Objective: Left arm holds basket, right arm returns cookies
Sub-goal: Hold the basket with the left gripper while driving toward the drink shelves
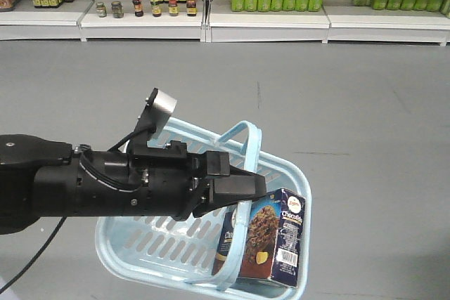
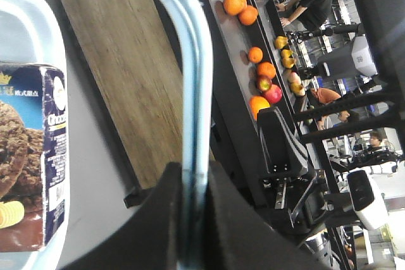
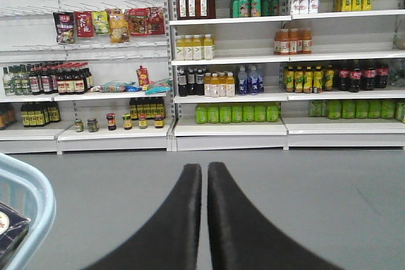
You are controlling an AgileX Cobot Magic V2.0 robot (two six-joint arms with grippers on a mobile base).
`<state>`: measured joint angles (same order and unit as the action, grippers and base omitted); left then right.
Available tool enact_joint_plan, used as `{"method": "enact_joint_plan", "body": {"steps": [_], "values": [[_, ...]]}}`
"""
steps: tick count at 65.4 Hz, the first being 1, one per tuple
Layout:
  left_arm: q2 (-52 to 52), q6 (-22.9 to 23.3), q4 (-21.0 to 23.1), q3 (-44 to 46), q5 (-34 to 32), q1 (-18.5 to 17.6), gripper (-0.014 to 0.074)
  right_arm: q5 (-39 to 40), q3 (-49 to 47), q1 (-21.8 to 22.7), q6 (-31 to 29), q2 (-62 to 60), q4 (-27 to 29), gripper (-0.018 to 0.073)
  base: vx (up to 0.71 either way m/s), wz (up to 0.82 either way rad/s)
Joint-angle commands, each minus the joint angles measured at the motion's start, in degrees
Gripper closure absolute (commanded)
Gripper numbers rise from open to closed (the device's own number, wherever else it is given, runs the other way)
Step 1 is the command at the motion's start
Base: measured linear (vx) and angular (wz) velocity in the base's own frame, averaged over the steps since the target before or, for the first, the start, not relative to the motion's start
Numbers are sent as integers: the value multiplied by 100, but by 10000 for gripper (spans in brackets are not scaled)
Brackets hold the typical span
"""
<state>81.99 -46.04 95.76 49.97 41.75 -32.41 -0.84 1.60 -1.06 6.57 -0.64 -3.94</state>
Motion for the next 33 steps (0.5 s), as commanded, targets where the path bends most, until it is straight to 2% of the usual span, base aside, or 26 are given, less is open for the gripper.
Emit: {"method": "enact_joint_plan", "body": {"steps": [1, 33], "values": [[-238, -117, 578, 220, 246, -3, 599, 418, 102, 44, -51, -70, -41, 570, 49, -1], [-238, -117, 578, 220, 256, -3, 599, 432, 102, 44, -51, -70, -41, 570, 50, -2]]}}
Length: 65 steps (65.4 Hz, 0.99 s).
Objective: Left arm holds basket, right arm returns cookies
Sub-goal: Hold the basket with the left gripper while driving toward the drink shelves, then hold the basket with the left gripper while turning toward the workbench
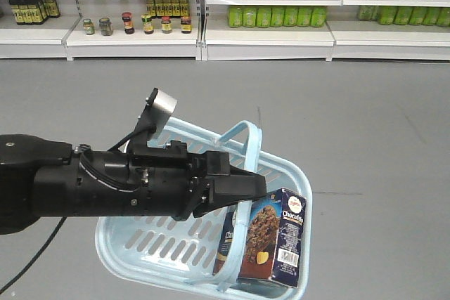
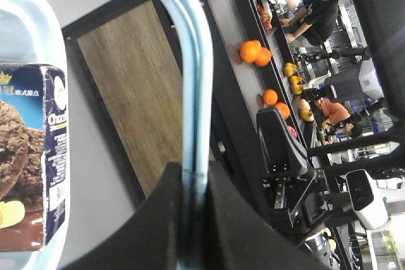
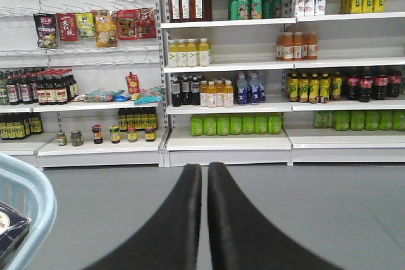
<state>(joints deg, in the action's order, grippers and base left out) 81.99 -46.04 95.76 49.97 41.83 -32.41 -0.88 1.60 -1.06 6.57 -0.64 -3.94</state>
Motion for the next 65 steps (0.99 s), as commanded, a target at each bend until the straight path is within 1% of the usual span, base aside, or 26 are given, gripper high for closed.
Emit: {"method": "enact_joint_plan", "body": {"steps": [1, 38, 65], "values": [[-238, -117, 578, 220, 249, -3, 599, 436, 102, 44, -51, -70, -41, 570, 50, 0], [-238, -117, 576, 220, 239, -3, 599, 436, 102, 44, -51, -70, -41, 570, 49, 2], [-238, -117, 576, 220, 246, -3, 599, 397, 102, 44, -51, -70, -41, 570, 47, -6]]}}
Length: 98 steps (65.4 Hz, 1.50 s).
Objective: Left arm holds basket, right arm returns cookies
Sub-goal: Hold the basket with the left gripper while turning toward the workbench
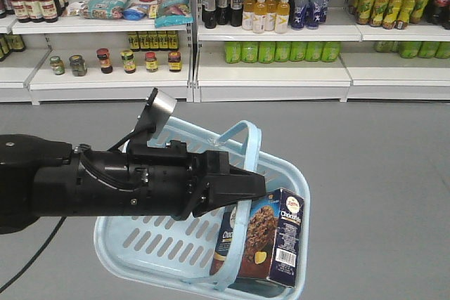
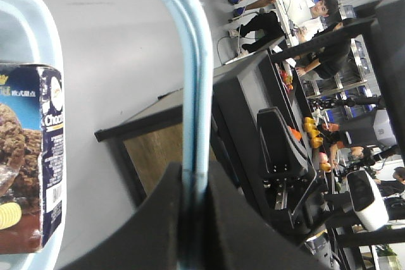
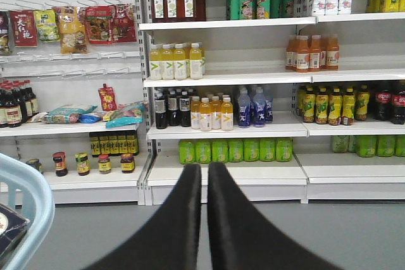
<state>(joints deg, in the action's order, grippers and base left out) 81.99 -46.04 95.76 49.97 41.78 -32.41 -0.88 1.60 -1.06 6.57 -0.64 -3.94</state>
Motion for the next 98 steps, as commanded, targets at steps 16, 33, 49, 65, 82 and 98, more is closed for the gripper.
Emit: {"method": "enact_joint_plan", "body": {"steps": [16, 33, 49, 65, 82, 98], "values": [[-238, -117, 576, 220, 244, 3, 599, 397, 102, 44, -51, -70, -41, 570, 47, -6], [-238, -117, 581, 220, 225, 3, 599, 397, 102, 44, -51, -70, -41, 570, 48, 2], [-238, -117, 581, 220, 230, 3, 599, 403, 102, 44, -51, -70, -41, 570, 47, 3], [-238, -117, 581, 220, 230, 3, 599, 398, 102, 44, -51, -70, -41, 570, 42, -6], [-238, -117, 581, 220, 230, 3, 599, 398, 102, 44, -51, -70, -41, 570, 37, -35], [-238, -117, 581, 220, 230, 3, 599, 398, 102, 44, -51, -70, -41, 570, 33, -61]]}}
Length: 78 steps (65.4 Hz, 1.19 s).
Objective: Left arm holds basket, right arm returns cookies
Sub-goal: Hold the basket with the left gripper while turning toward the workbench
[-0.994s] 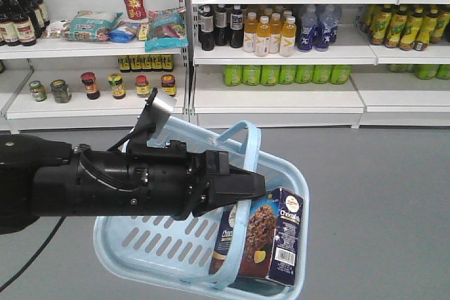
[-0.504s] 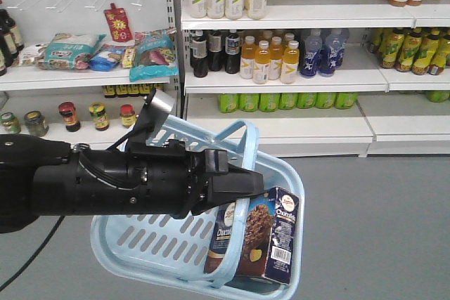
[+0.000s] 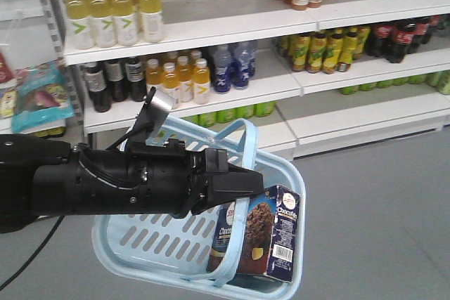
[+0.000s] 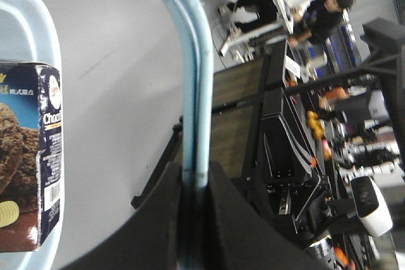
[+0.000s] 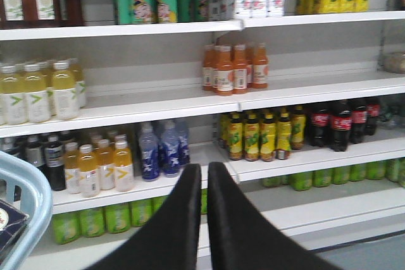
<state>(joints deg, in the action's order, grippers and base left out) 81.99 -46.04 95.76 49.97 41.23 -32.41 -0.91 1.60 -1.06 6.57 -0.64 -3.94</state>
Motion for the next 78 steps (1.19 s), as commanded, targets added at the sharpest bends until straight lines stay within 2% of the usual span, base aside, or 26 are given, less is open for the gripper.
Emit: {"method": "enact_joint_plan", "body": {"steps": [1, 78], "values": [[-238, -117, 581, 220, 285, 3, 599, 401, 102, 44, -51, -70, -41, 570, 32, -68], [-238, -117, 576, 220, 286, 3, 599, 396, 102, 44, -51, -70, -41, 570, 24, -76]]}}
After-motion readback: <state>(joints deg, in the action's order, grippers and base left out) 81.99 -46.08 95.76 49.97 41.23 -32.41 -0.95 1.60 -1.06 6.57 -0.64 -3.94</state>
